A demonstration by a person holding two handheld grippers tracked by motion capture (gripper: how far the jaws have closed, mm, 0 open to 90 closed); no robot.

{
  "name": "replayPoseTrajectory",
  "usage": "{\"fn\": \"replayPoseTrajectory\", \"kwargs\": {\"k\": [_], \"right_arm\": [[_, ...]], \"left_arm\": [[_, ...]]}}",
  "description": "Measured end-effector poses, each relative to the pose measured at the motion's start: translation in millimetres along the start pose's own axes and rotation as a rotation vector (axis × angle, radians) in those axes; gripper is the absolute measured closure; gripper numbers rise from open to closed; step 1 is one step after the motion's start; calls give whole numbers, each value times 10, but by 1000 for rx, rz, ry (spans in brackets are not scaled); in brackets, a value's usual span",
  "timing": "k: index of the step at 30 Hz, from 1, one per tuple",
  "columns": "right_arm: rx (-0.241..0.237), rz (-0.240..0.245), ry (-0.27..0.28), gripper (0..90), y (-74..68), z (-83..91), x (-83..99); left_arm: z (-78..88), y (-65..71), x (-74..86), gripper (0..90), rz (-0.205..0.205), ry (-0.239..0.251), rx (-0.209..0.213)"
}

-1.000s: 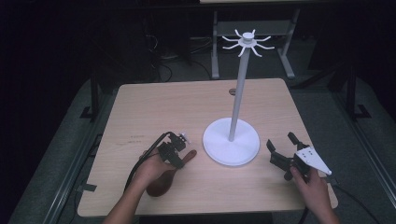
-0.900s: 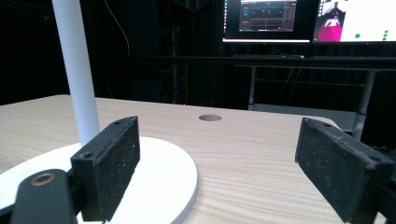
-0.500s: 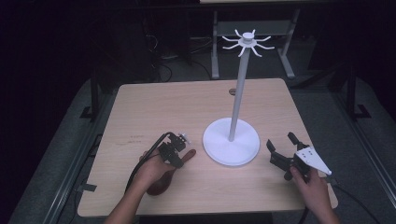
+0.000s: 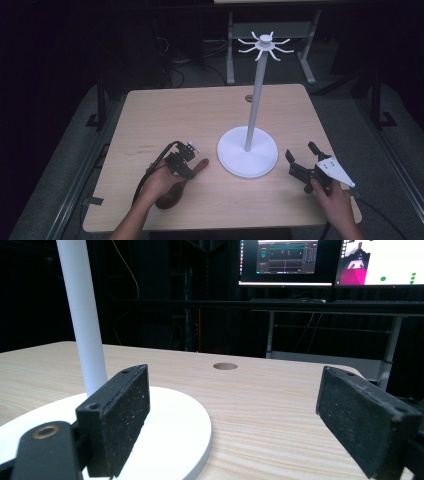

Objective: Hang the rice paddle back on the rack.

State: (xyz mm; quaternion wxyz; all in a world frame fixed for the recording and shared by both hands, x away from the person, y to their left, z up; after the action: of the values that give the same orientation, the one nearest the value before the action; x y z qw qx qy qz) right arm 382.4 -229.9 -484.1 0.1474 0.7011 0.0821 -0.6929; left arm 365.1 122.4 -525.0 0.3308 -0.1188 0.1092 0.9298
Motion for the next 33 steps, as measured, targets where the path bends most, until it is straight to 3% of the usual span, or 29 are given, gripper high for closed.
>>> {"fn": "replayPoseTrajectory", "kwargs": {"k": [3,7,8,9,16,17,18,21,23,27,28,29,30,33], "right_arm": [[1,3,1,135,0,0,0],[0,2,0,135,0,0,0],[0,1,0,135,0,0,0],[0,1,0,135,0,0,0],[0,1,0,135,0,0,0],[0,1,0,135,0,0,0],[0,2,1,135,0,0,0],[0,1,0,135,0,0,0],[0,1,0,135,0,0,0],[0,0,0,135,0,0,0],[0,1,0,135,0,0,0],[0,1,0,135,0,0,0],[0,1,0,135,0,0,0],[0,0,0,135,0,0,0]], "left_arm": [[36,-2,-9,763,13,35,21],[128,-26,-10,763,-4,93,63],[173,-28,-19,763,-3,137,86],[173,-28,-19,763,-3,137,86],[388,-75,-25,763,-24,294,148],[388,-75,-25,763,-24,294,148],[449,-82,-29,763,-22,335,160],[513,-100,-33,763,-34,374,168],[601,-107,-49,763,-30,440,189],[668,-127,-57,763,-36,484,206],[711,-134,-66,763,-45,523,219],[711,-134,-66,763,-45,523,219],[755,-141,-77,763,-53,565,226],[798,-139,-81,763,-58,598,238]]}}
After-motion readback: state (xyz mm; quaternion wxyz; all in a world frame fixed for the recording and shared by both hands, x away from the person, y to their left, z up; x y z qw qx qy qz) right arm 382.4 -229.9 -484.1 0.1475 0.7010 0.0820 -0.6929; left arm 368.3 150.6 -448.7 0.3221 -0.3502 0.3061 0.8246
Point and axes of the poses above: each handheld gripper's, and its own axes: z roughly backward along the jaws, x roughly out of its underside, y roughly to its right, the point moved 10 cm from there along -z, roughly forward along the jaws, and after that the axes turned 8 degrees about z, right-handed, at the moved point
